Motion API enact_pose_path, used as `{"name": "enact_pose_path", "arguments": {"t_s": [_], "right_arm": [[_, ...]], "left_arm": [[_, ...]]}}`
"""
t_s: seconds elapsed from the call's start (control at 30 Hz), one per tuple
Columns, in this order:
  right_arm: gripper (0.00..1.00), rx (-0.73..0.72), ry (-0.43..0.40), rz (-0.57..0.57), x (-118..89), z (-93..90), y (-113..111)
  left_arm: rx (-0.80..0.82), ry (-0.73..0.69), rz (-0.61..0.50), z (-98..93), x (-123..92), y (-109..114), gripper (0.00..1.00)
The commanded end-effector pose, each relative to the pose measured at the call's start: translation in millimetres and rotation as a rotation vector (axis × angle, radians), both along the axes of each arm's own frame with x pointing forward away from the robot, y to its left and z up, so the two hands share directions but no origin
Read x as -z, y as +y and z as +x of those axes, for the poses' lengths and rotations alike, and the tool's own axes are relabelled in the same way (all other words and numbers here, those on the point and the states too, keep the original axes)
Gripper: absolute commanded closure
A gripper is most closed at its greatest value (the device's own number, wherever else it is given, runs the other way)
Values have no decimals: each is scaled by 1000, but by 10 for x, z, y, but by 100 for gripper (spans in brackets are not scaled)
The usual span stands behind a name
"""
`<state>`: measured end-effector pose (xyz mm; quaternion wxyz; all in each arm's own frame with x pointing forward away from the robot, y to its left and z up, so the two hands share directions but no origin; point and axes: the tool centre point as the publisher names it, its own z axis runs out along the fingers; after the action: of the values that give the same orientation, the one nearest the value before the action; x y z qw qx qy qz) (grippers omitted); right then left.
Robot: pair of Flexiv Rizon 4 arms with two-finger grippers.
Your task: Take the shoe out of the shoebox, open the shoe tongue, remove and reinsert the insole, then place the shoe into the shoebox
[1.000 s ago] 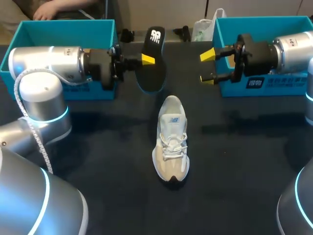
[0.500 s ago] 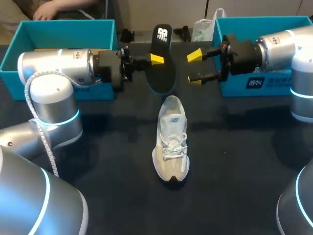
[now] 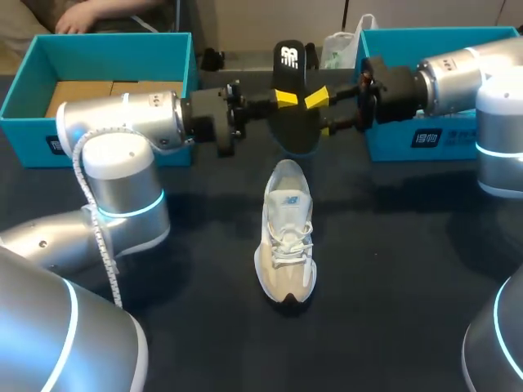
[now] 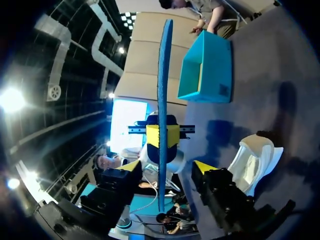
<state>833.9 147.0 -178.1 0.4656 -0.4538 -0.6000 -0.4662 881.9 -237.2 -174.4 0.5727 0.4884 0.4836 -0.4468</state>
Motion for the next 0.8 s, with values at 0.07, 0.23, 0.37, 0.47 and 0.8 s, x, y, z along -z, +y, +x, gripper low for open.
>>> {"name": "enact_pose_path", "arguments": {"t_s": [0.07,0.23,0.37,0.47,0.8], "right_arm": [[52,10,0,6,20,5,38],[54,14,-6,10,21,18,51],[56,15,-9,10,19,29,54],[59,14,-12,9,21,30,54],[70,22,-12,12,36,17,61]], "left_arm": [[-21,-8,-12,17,1,-160,100],[-41,-4,-22,25,-9,-235,100],[-48,-3,-30,23,-26,-249,100],[-52,-3,-32,21,-27,-249,100],[-65,1,-36,21,-31,-249,100]]}}
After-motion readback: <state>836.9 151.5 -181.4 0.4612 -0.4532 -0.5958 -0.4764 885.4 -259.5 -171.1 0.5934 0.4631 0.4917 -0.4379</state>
